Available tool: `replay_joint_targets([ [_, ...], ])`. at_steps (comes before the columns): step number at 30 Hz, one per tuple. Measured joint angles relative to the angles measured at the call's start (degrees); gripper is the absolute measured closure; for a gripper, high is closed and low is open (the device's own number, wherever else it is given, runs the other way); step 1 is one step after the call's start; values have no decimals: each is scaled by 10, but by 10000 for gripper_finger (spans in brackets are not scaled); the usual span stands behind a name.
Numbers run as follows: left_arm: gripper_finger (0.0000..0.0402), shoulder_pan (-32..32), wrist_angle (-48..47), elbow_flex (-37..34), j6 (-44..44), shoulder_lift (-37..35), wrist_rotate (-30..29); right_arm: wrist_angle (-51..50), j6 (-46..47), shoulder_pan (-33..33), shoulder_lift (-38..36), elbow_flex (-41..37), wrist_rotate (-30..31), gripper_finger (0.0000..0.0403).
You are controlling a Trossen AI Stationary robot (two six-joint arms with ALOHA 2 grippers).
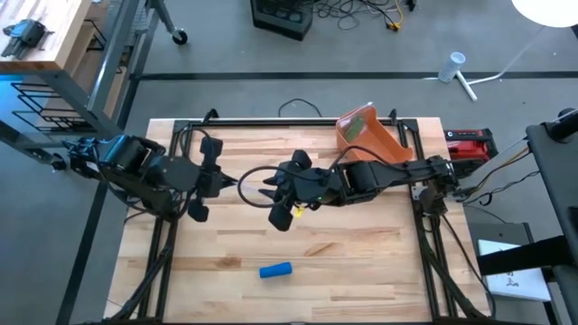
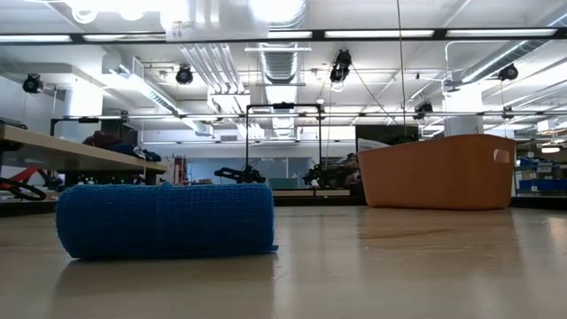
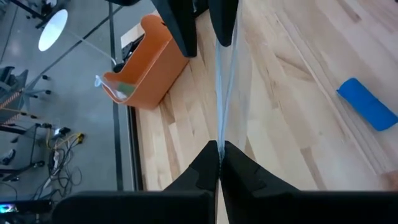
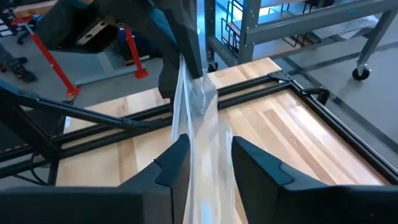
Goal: Roll bandage
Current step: Open the transparent zip bag
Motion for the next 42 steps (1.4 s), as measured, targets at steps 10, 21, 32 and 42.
replay_joint_targets([
  [10, 401, 0, 37, 0, -12, 16, 1, 0, 0, 0, 0, -2, -22, 334],
  [21, 380, 0, 65, 0, -34, 22, 3, -63, 27, -1, 0, -3, -60, 401],
  [32, 230, 1, 67, 1, -112, -26, 0, -228, 35, -4, -47, 16, 30, 402],
  [42, 166, 10, 316, -76, -151, -41, -43, -287, -58, -32, -126, -9, 97, 403],
])
